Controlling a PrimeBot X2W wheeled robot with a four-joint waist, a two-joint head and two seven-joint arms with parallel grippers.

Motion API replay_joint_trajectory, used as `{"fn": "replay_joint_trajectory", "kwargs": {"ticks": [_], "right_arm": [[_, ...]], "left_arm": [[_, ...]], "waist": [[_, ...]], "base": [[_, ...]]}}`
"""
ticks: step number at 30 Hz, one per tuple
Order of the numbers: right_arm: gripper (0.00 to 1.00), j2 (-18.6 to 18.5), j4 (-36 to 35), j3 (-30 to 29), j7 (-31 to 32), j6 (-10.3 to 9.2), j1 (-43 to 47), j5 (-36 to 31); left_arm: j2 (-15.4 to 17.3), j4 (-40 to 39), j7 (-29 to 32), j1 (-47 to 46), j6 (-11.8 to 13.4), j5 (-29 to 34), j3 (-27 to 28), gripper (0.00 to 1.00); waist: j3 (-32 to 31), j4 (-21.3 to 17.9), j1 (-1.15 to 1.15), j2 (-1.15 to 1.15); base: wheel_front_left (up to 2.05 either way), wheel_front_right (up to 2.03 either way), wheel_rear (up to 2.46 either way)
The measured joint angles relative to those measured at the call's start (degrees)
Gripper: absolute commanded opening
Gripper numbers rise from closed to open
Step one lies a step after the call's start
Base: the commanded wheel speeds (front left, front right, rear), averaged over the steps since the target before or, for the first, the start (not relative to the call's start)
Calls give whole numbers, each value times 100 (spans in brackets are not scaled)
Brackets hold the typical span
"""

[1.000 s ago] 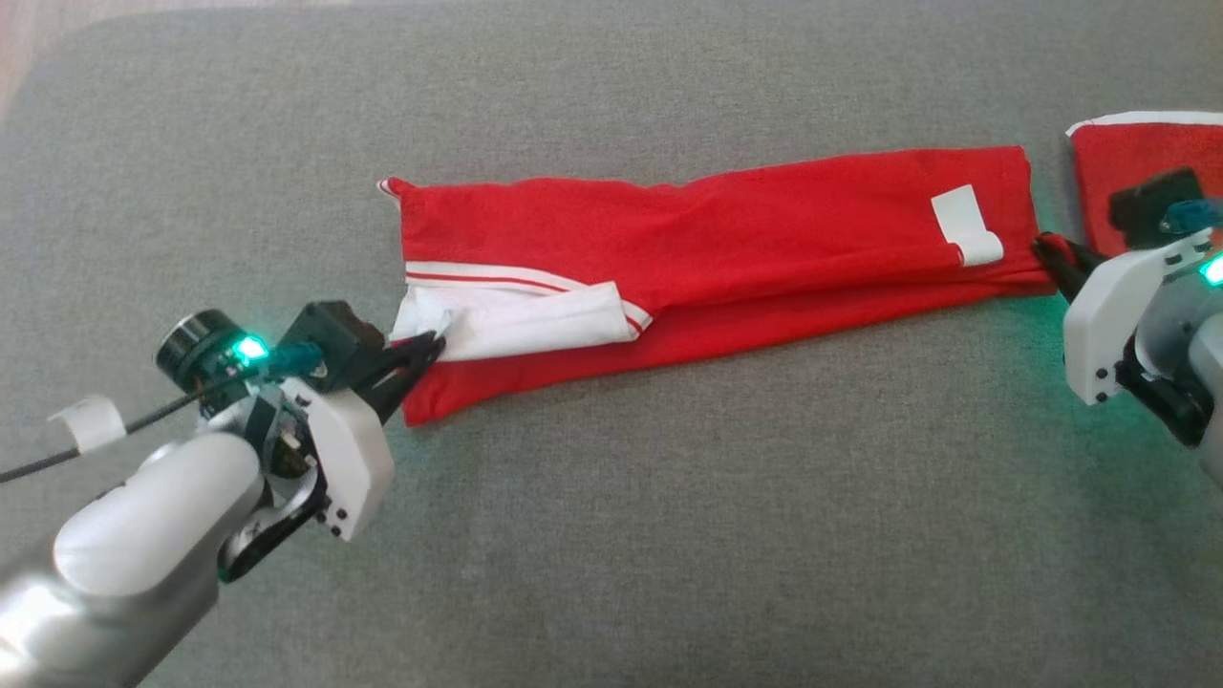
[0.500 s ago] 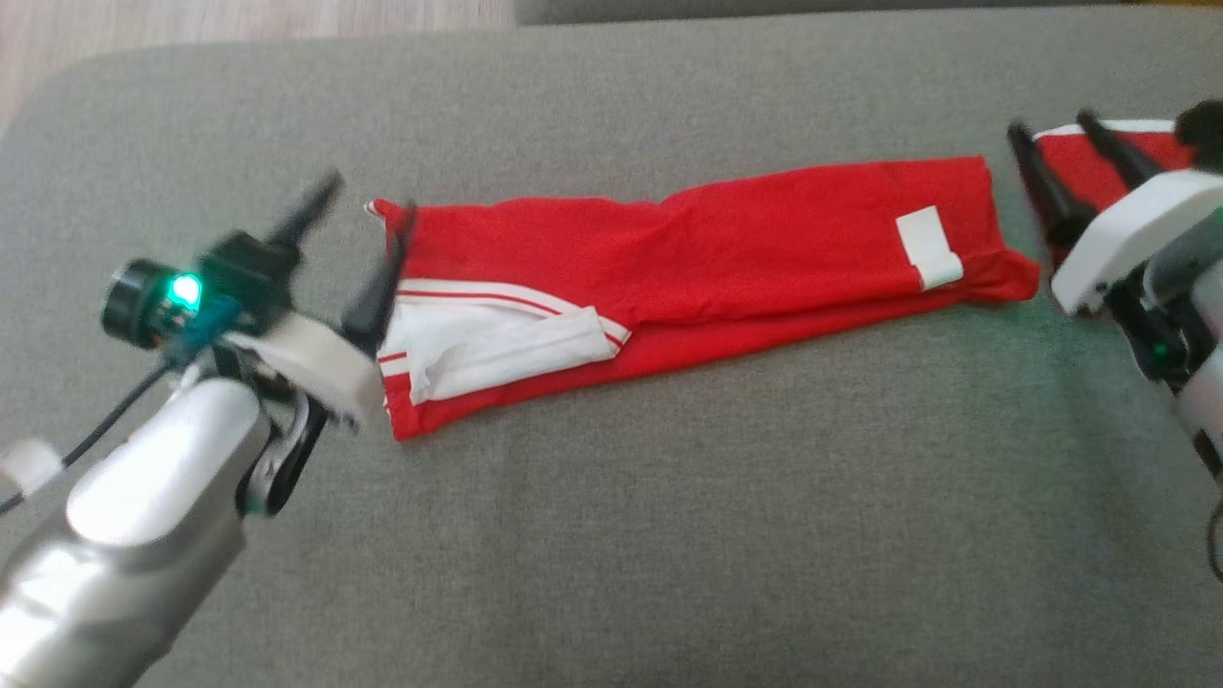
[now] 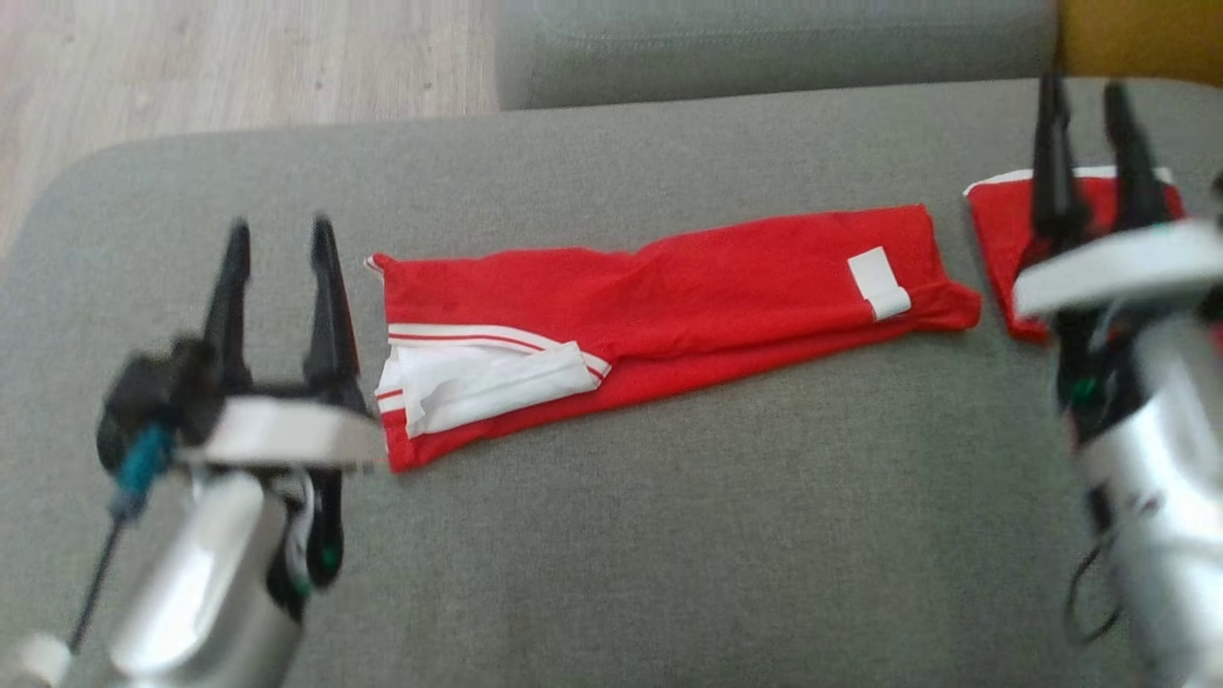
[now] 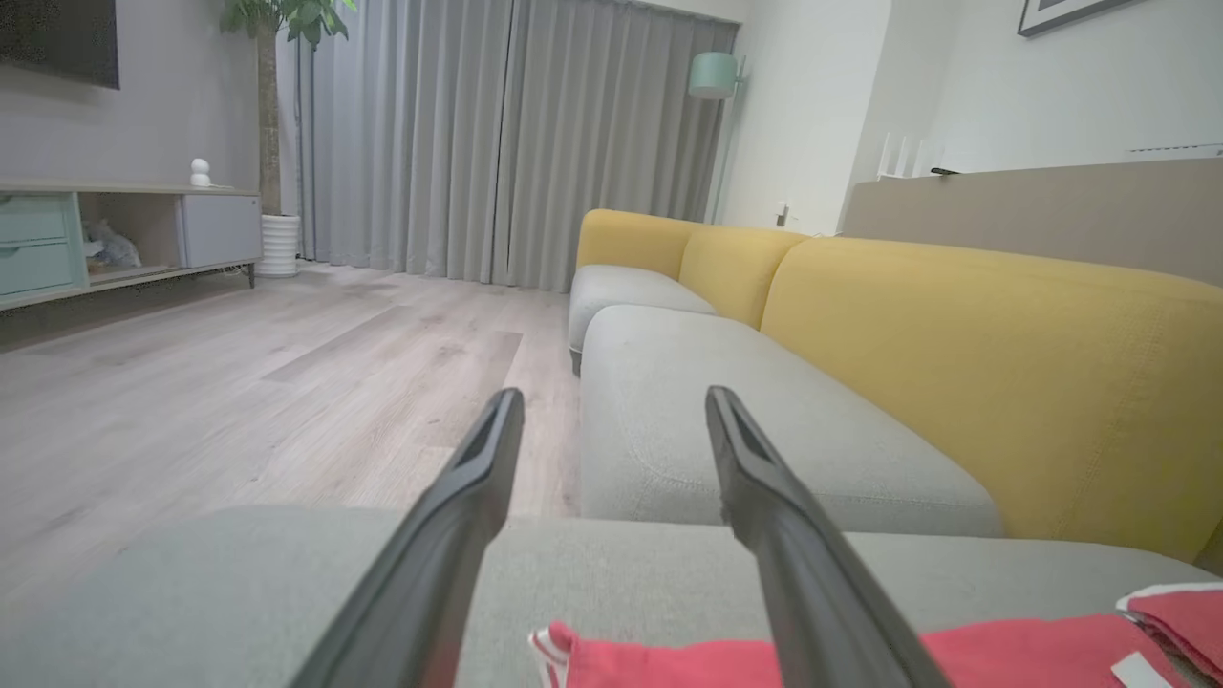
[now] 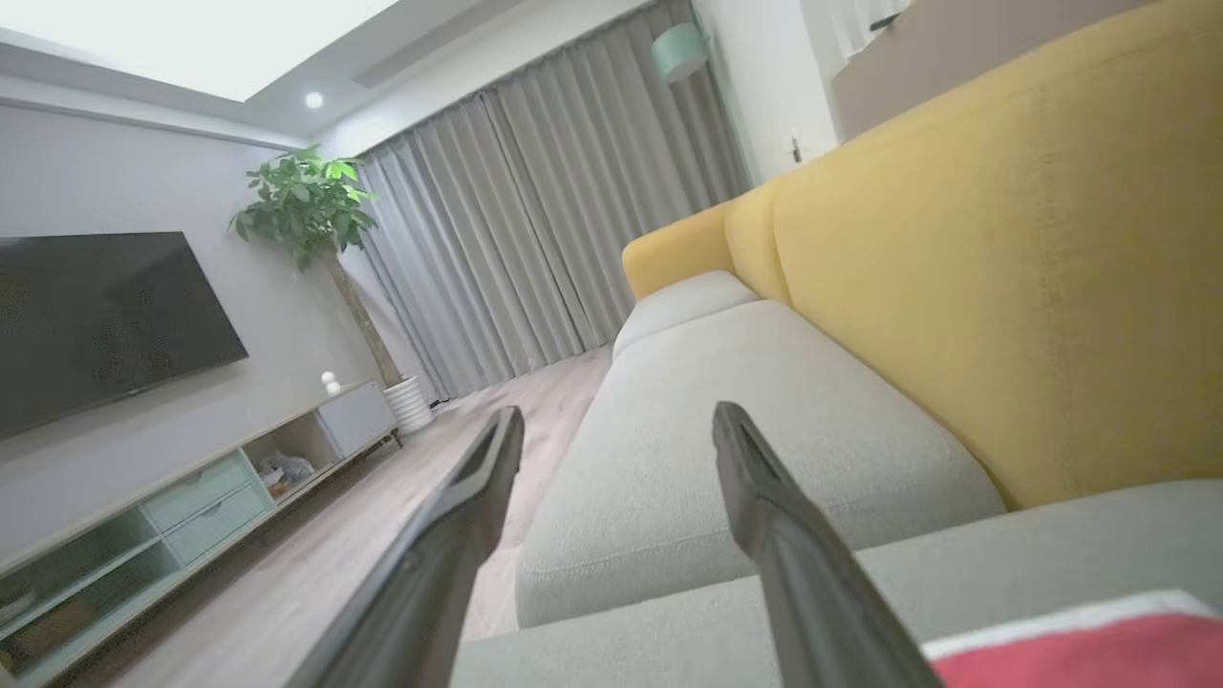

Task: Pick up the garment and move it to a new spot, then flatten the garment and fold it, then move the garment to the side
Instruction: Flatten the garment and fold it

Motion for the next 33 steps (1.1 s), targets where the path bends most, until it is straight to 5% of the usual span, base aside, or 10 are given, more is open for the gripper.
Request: {"fn": "replay_joint_trajectory", "kwargs": {"ticks": [6, 13, 25, 33], "right_arm": [[100, 1069, -742, -918, -23, 0, 1800, -1296], [100, 1225, -1196, -1174, -23, 0, 2843, -1824], [100, 1259, -1446, -1112, -23, 0, 2888, -1758], [100, 1266, -680, -1636, 339, 0, 1780, -2219]], "left_arm": [[-485, -37, 0, 981, -230, 755, 472, 100], [-909, 90, 0, 1684, -591, 1440, 948, 100], [-1400, 129, 0, 1767, -1137, 2026, 1515, 100], [-1564, 164, 0, 1260, -1438, 2261, 1656, 100]], "waist": [[-210, -26, 0, 0], [-296, -33, 0, 0], [-92, 42, 0, 0], [429, 204, 2, 0]], "base": [[0, 0, 0], [0, 0, 0], [0, 0, 0], [0, 0, 0]]}}
